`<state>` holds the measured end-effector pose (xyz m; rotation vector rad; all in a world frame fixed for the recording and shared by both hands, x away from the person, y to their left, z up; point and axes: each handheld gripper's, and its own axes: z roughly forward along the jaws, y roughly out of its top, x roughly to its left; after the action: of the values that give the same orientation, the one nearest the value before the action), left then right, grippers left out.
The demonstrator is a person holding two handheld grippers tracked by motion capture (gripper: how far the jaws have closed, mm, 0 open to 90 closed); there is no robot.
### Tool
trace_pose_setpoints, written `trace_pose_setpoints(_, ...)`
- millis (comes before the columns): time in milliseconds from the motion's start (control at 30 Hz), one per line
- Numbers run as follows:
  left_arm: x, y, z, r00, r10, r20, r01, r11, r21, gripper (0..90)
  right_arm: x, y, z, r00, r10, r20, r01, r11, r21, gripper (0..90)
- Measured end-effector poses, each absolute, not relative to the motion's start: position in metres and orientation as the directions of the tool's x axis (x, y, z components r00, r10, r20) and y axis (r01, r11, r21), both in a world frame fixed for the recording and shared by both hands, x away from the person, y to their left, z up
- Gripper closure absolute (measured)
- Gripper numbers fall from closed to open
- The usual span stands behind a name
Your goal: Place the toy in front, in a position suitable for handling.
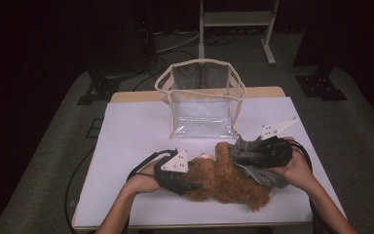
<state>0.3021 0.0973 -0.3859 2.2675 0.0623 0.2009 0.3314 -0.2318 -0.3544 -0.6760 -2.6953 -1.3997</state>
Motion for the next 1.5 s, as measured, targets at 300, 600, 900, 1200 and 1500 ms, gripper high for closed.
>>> trace_pose_setpoints(300, 0.302, 0.104, -0.386, 0.985, 0.117, 0.126, -0.02, -0.645, 0.764, 38.3, 0.346, -0.281, -0.362, -0.84, 0.462, 0.283, 0.485, 0.409, 0.773, 72.1)
trace_pose_setpoints(600, 0.309, 0.093, -0.382, 0.985, 0.121, 0.123, -0.015, -0.652, 0.758, 38.5, 0.33, -0.266, -0.343, -0.883, 0.394, 0.254, 0.423, 0.438, 0.793, 72.1)
trace_pose_setpoints(900, 0.312, 0.092, -0.382, 0.984, 0.132, 0.12, -0.006, -0.645, 0.764, 39.1, 0.332, -0.273, -0.363, -0.862, 0.416, 0.288, 0.467, 0.435, 0.77, 72.2)
trace_pose_setpoints(1200, 0.316, 0.084, -0.38, 0.983, 0.122, 0.139, -0.026, -0.652, 0.758, 38.3, 0.326, -0.24, -0.361, -0.902, 0.366, 0.228, 0.402, 0.523, 0.752, 72.7)
trace_pose_setpoints(1500, 0.327, 0.104, -0.392, 0.979, 0.199, 0.036, 0.09, -0.585, 0.806, 21.2, 0.327, -0.258, -0.384, -0.873, 0.387, 0.299, 0.461, 0.449, 0.765, 74.3)
